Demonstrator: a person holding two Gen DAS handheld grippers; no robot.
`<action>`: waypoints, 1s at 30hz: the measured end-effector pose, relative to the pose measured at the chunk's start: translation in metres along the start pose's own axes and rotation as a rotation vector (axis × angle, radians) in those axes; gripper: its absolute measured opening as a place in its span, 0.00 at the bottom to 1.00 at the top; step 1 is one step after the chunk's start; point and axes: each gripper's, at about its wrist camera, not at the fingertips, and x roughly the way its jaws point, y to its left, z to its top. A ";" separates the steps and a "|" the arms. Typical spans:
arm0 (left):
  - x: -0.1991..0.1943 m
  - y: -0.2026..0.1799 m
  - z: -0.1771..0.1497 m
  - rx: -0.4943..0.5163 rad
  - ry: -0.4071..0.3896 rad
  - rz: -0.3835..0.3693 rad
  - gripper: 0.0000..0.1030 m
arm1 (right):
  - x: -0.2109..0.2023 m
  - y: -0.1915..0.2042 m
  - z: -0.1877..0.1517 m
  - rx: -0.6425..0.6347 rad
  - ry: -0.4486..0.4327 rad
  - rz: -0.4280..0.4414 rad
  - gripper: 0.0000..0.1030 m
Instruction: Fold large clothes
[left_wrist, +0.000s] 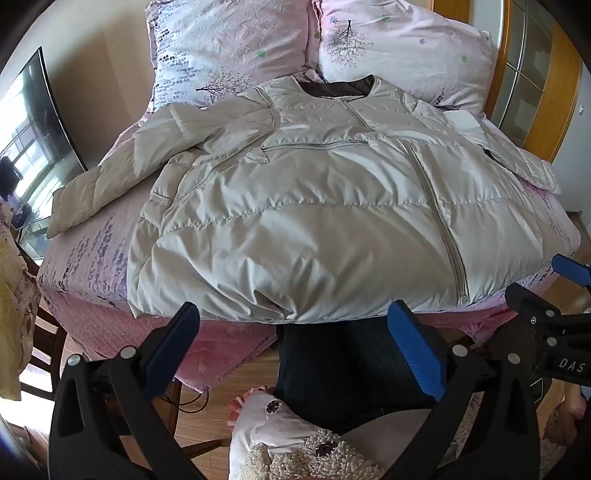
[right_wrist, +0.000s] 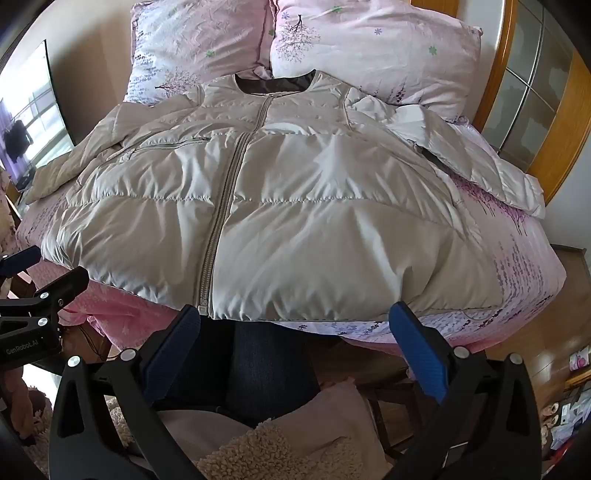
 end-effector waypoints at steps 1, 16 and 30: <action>0.000 0.000 0.000 0.000 0.000 0.000 0.98 | 0.000 0.000 0.000 -0.003 0.000 -0.001 0.99; 0.000 0.000 0.000 0.000 0.000 0.000 0.98 | -0.001 -0.001 0.000 0.000 0.000 0.000 0.99; 0.000 0.000 0.000 0.000 0.001 0.001 0.98 | 0.000 -0.002 0.000 0.005 0.000 0.007 0.99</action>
